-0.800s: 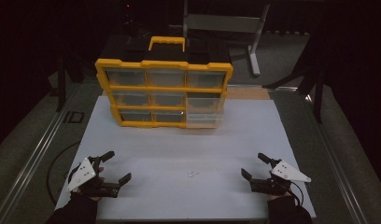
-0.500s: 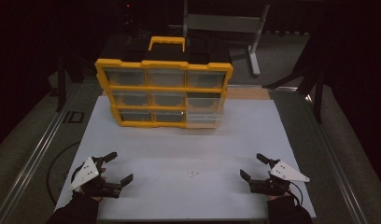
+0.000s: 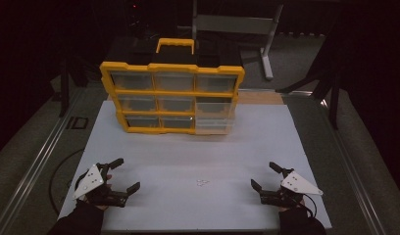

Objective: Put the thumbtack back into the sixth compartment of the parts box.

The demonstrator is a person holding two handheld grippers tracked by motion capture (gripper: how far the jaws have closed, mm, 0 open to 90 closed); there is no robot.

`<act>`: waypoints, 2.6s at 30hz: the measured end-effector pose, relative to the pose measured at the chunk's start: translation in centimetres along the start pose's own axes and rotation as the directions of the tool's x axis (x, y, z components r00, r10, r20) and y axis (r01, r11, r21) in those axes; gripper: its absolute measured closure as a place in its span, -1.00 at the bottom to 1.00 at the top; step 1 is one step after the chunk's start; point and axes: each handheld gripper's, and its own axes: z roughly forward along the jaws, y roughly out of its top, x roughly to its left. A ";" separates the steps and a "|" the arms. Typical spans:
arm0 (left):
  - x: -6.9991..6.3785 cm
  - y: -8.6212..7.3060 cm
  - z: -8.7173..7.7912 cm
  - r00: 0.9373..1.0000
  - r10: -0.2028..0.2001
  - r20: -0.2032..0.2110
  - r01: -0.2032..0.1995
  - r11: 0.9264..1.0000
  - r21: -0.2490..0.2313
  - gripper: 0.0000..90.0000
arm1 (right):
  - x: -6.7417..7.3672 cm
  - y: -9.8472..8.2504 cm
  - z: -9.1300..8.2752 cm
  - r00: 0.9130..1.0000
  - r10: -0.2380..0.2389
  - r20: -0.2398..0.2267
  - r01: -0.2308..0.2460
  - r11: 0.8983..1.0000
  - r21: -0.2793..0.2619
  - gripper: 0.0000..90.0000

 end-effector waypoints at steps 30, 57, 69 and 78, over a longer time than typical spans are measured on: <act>-0.4 5.4 2.8 0.993 0.013 0.114 -0.016 1.000 0.022 -1.00 | 0.1 0.3 -0.3 1.000 0.001 0.028 0.000 1.000 -0.024 -0.78; -3.9 9.7 12.4 0.913 0.028 0.407 -0.079 0.991 0.108 -1.00 | 0.5 0.3 -0.1 1.000 0.003 0.007 -0.003 1.000 -0.020 -0.78; -5.3 7.4 16.9 0.870 0.026 0.492 -0.153 0.964 0.219 -0.94 | 0.6 0.4 -0.2 1.000 -0.001 -0.004 0.001 1.000 -0.023 -0.78; -4.4 5.3 17.9 0.879 -0.009 0.477 -0.150 0.944 0.295 -0.62 | 0.6 0.3 -0.1 1.000 0.000 -0.010 0.000 1.000 -0.018 -0.78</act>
